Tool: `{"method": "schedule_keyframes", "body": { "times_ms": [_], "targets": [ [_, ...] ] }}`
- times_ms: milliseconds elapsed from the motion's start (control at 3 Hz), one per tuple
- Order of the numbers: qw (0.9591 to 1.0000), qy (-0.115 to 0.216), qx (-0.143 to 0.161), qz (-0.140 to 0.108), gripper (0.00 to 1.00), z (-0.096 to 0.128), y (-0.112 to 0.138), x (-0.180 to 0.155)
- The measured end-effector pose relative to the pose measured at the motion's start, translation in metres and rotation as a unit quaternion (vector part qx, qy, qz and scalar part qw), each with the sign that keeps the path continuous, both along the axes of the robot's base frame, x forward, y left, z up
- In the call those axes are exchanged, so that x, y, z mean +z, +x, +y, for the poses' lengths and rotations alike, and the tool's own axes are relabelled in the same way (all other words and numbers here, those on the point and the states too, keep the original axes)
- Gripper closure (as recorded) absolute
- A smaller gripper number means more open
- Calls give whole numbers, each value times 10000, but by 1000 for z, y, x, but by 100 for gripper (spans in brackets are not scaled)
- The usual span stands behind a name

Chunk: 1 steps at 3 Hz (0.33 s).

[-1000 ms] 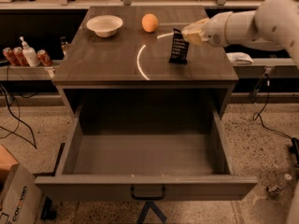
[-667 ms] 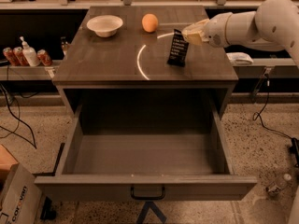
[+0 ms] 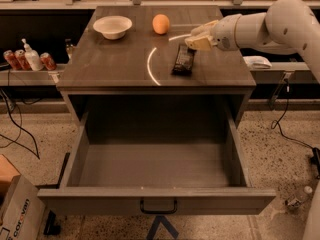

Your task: Pick rxbar chocolate from top drawer and place on counter

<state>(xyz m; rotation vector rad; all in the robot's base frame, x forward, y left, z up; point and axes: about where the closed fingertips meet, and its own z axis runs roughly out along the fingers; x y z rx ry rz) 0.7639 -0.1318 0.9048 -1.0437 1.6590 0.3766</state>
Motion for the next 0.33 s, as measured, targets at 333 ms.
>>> {"method": "schedule_keyframes", "body": {
  "times_ms": [333],
  "targets": [
    [10000, 4, 21, 10, 3, 3, 0, -1]
  ]
}}
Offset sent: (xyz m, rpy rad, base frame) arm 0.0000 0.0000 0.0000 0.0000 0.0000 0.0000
